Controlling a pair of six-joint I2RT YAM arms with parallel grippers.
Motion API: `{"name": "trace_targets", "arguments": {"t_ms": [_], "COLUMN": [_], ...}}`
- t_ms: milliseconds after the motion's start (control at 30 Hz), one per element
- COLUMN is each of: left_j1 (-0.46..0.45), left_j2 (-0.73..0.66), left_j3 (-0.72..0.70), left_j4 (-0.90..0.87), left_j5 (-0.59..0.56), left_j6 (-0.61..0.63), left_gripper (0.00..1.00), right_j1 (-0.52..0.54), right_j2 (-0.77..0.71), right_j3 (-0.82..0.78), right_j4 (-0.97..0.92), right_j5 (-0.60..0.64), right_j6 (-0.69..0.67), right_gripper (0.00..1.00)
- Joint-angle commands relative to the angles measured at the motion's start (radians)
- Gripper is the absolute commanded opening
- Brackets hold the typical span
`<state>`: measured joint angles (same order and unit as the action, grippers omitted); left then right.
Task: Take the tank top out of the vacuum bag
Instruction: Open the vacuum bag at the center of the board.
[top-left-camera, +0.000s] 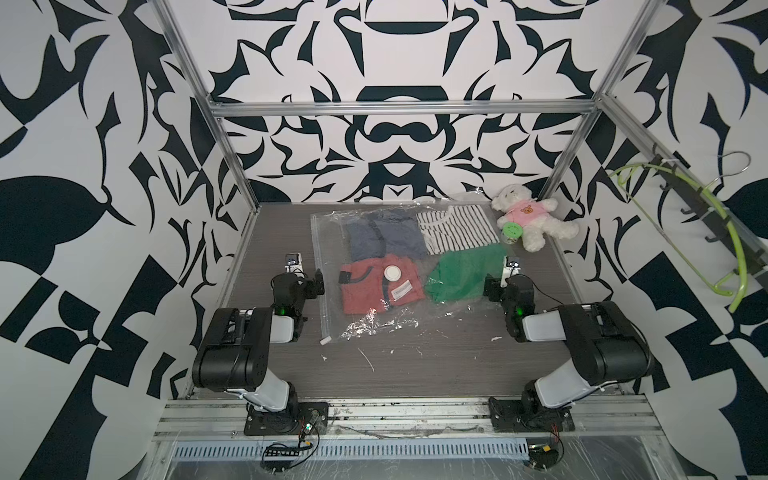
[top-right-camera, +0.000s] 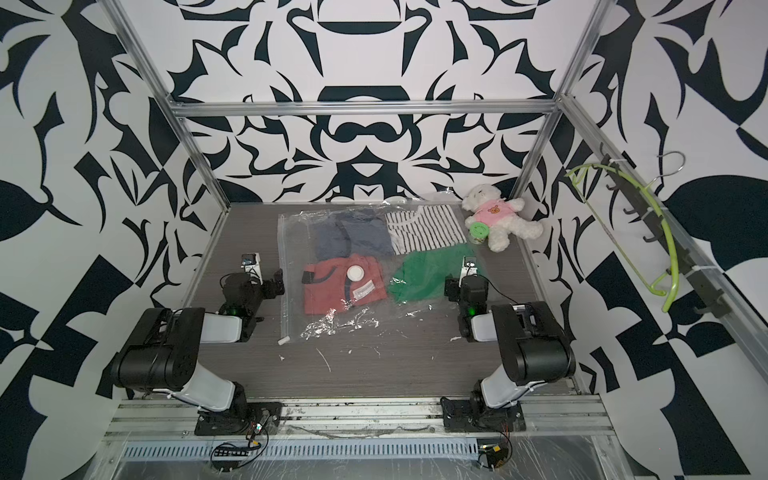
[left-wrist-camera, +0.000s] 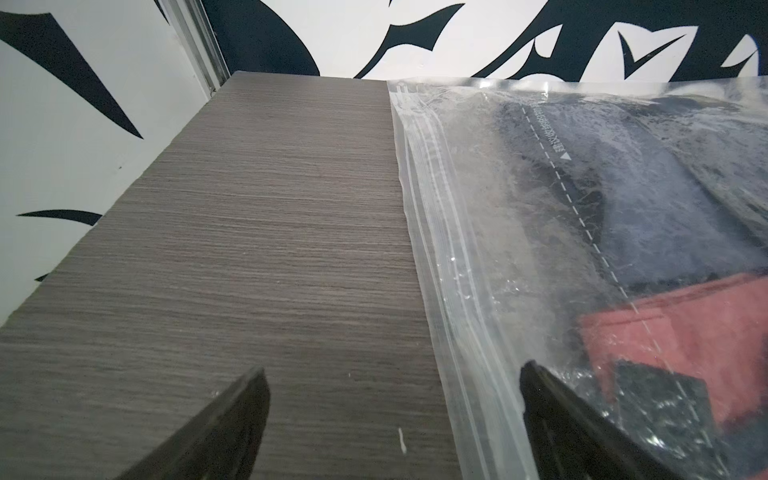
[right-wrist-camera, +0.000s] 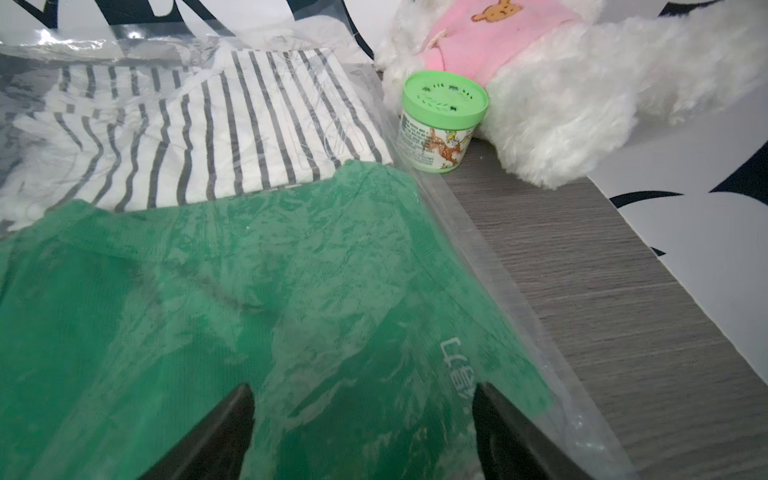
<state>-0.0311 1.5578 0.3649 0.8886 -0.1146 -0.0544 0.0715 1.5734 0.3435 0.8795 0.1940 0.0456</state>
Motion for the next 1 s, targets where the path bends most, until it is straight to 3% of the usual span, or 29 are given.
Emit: {"name": "trace_targets", "arguments": {"t_ms": [0, 433, 533, 667, 733, 800, 833, 900, 933, 967], "left_j1": [0.005, 0.005, 0.005, 0.006, -0.009, -0.086, -0.101, -0.099, -0.098, -0.098], "left_j2": [-0.011, -0.011, -0.011, -0.013, -0.055, -0.204, -0.270, -0.342, -0.349, -0.343], "left_j3": [0.023, 0.023, 0.020, 0.021, 0.022, 0.142, 0.243, 0.392, 0.449, 0.498], "left_j4": [-0.020, -0.016, -0.015, -0.011, -0.019, -0.392, -0.609, -0.879, -0.972, -1.053], "left_j5": [0.009, 0.009, 0.009, 0.014, -0.028, -0.222, -0.294, -0.307, -0.258, -0.208], "left_j6": [0.002, 0.004, 0.004, 0.005, 0.009, 0.006, -0.078, -0.254, -0.316, -0.352], "left_gripper": [0.99, 0.99, 0.99, 0.99, 0.99, 0.99, 0.99, 0.99, 1.00, 0.99], "right_j1": [-0.004, -0.004, -0.005, -0.004, 0.030, 0.125, 0.151, 0.143, 0.139, 0.144], "right_j2": [-0.019, -0.019, -0.019, -0.023, -0.076, -0.195, -0.220, -0.208, -0.173, -0.129], "right_j3": [0.022, 0.022, 0.024, 0.018, 0.032, 0.181, 0.271, 0.425, 0.504, 0.558], "right_j4": [0.023, 0.022, 0.020, 0.027, -0.014, -0.353, -0.504, -0.700, -0.800, -0.849], "right_j5": [0.002, 0.001, 0.000, -0.001, 0.086, 0.203, 0.226, 0.052, -0.069, -0.248], "right_j6": [0.002, 0.002, 0.001, 0.002, -0.022, -0.047, 0.026, 0.267, 0.363, 0.358], "right_gripper": [0.84, 0.89, 1.00, 1.00, 1.00, 1.00, 1.00, 1.00, 0.99, 0.96]}}
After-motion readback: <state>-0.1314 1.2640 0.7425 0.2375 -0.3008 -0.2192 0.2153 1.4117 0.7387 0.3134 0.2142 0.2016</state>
